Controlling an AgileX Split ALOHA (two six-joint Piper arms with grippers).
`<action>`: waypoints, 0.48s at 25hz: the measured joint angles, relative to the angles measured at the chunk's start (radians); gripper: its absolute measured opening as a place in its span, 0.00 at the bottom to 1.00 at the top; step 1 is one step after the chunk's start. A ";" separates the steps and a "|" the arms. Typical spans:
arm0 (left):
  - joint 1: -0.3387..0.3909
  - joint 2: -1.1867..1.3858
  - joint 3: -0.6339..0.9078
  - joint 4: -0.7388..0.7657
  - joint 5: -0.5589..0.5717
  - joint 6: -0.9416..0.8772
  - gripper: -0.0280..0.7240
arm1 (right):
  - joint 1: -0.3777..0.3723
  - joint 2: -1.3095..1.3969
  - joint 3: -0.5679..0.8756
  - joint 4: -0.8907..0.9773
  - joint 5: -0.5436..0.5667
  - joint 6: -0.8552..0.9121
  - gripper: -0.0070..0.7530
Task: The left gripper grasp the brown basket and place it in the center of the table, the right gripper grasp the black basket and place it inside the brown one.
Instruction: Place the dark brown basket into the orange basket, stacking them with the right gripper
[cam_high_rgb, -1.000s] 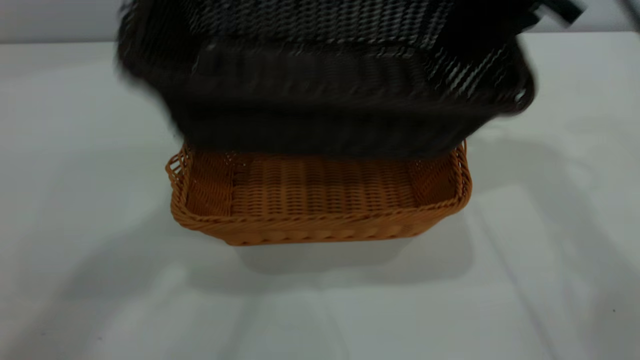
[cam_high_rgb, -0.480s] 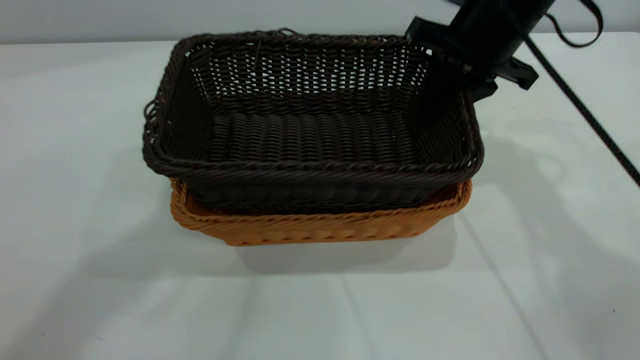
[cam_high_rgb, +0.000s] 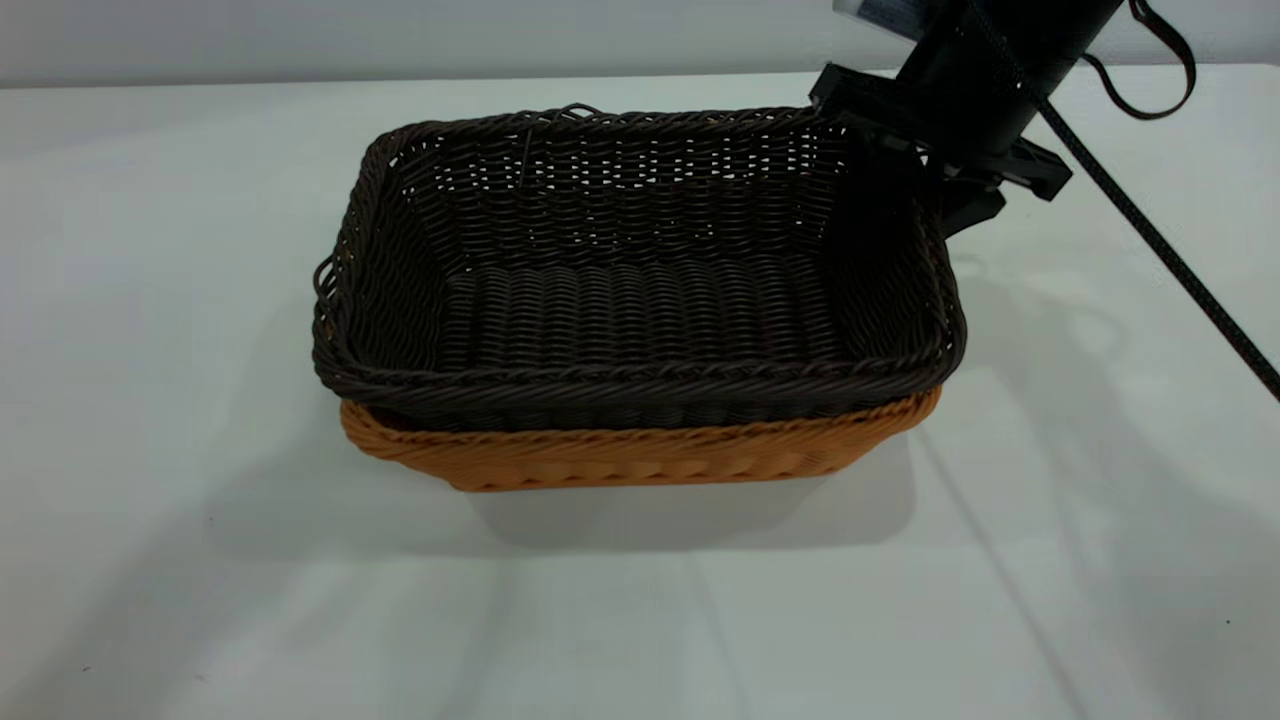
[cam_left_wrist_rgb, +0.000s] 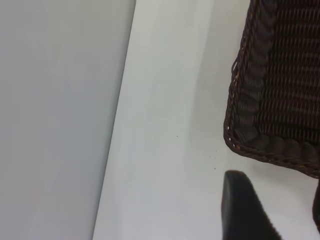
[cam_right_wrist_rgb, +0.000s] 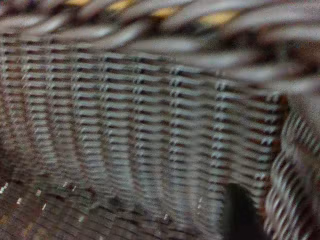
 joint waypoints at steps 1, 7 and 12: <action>0.000 0.000 0.000 0.000 0.000 0.000 0.45 | 0.000 -0.008 0.000 0.000 0.016 -0.015 0.48; 0.000 0.000 0.000 -0.003 0.001 0.000 0.45 | 0.000 -0.047 -0.023 -0.052 0.084 -0.090 0.72; 0.000 0.000 0.000 0.001 0.048 0.000 0.45 | 0.000 -0.080 -0.147 -0.152 0.268 -0.056 0.74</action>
